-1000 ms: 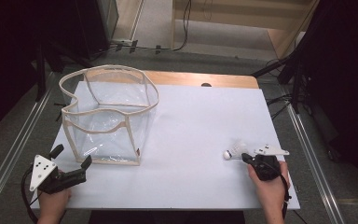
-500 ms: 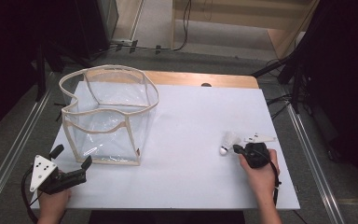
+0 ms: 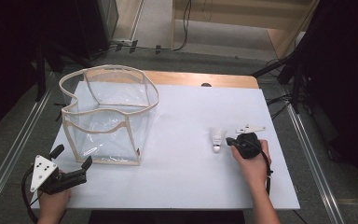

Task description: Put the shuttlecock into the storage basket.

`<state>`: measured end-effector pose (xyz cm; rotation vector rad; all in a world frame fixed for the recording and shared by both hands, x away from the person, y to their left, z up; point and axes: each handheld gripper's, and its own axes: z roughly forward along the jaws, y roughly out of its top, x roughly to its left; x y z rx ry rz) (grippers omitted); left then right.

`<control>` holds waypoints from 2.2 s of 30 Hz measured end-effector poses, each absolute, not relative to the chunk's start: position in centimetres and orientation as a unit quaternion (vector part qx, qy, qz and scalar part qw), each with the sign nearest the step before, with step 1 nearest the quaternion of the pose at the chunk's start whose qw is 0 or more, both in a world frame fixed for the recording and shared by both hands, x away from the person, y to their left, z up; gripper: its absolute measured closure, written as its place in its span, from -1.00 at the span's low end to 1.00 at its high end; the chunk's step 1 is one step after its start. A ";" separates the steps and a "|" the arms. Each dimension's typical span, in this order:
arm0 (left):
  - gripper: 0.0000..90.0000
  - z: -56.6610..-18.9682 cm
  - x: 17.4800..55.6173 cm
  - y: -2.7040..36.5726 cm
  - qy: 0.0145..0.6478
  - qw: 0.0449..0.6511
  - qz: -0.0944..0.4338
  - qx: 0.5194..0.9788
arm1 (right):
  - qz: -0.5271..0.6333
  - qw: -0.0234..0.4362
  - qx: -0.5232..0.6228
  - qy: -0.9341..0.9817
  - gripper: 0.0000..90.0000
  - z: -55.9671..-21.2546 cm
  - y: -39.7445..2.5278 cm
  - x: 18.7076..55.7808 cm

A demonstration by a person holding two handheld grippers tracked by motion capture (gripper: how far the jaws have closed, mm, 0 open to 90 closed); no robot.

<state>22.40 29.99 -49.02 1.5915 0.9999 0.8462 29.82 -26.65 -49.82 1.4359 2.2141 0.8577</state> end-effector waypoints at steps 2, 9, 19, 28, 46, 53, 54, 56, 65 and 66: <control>-1.00 -49.0 22.4 30.0 0.416 0.514 0.352 0.662 | 0.305 0.180 0.501 0.789 0.95 -49.9 -25.8 30.3; -1.00 -49.0 22.4 30.0 0.415 0.515 0.351 0.662 | 0.314 0.172 0.487 0.797 0.95 -49.8 -24.4 30.9; -1.00 -49.0 22.4 30.0 0.415 0.516 0.350 0.663 | 0.328 0.158 0.472 0.803 0.95 -49.5 -23.0 30.6; -1.00 -49.0 22.4 30.1 0.417 0.515 0.349 0.663 | 0.348 0.156 0.469 0.796 0.73 -48.5 -23.3 29.9; -1.00 -49.0 22.4 30.0 0.416 0.516 0.349 0.663 | 0.369 0.153 0.373 0.838 -1.00 -46.6 -23.3 27.1; -1.00 -49.0 22.4 30.0 0.417 0.516 0.349 0.662 | 0.351 0.146 0.367 0.849 -1.00 -46.6 -22.7 26.9; -1.00 -49.0 22.4 30.0 0.417 0.516 0.349 0.662 | 0.349 0.145 0.364 0.852 -1.00 -46.6 -22.6 26.9; -1.00 -49.0 22.4 30.0 0.417 0.516 0.349 0.662 | 0.343 0.143 0.361 0.855 -1.00 -46.7 -22.2 26.9; -1.00 -49.0 22.4 30.1 0.417 0.515 0.348 0.663 | 0.310 0.135 0.354 0.872 -0.73 -47.7 -20.7 27.5; -1.00 -49.0 22.4 30.1 0.417 0.515 0.348 0.663 | 0.310 0.135 0.354 0.872 -0.73 -47.7 -20.7 27.5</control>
